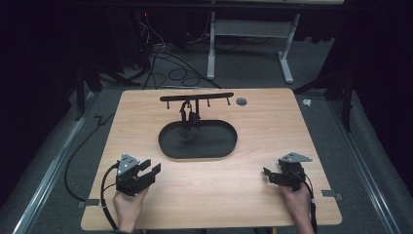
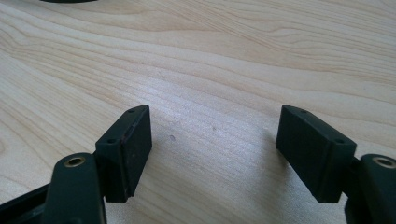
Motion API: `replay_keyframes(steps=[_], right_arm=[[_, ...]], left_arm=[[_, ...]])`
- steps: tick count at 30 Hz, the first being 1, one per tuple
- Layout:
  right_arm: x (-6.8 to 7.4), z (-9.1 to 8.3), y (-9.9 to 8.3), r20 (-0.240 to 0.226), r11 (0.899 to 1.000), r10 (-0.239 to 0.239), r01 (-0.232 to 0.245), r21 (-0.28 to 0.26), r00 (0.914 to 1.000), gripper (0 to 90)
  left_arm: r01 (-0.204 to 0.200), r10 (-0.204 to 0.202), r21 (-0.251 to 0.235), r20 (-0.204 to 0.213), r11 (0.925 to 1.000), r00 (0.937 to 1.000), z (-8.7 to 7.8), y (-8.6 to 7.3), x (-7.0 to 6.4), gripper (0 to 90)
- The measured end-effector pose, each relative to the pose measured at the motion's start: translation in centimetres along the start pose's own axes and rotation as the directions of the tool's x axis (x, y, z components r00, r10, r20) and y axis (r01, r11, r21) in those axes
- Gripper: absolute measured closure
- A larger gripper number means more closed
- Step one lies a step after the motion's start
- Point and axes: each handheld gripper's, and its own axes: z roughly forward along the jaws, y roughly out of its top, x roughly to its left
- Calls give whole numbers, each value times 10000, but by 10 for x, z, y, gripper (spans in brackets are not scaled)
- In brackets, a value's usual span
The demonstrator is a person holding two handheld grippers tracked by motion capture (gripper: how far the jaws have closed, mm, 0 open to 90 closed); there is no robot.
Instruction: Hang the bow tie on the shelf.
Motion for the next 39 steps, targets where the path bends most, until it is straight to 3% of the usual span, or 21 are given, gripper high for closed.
replay_keyframes(steps=[24, 32, 39], right_arm=[[0, 0, 0, 1, 10000, -1, 1, 1, 10000, 280], [0, 0, 0, 2, 10000, 2, -2, -1, 10000, 281], [0, 0, 0, 0, 10000, 17, -17, 5, 10000, 280]], left_arm=[[-51, 61, 743, -135, 9972, 9999, 25, -17, -1, 540], [-236, 274, 932, -394, 9954, 9988, 32, -21, 4, 539], [-172, 225, 1094, -481, 9939, 9986, 36, -23, 4, 538]])
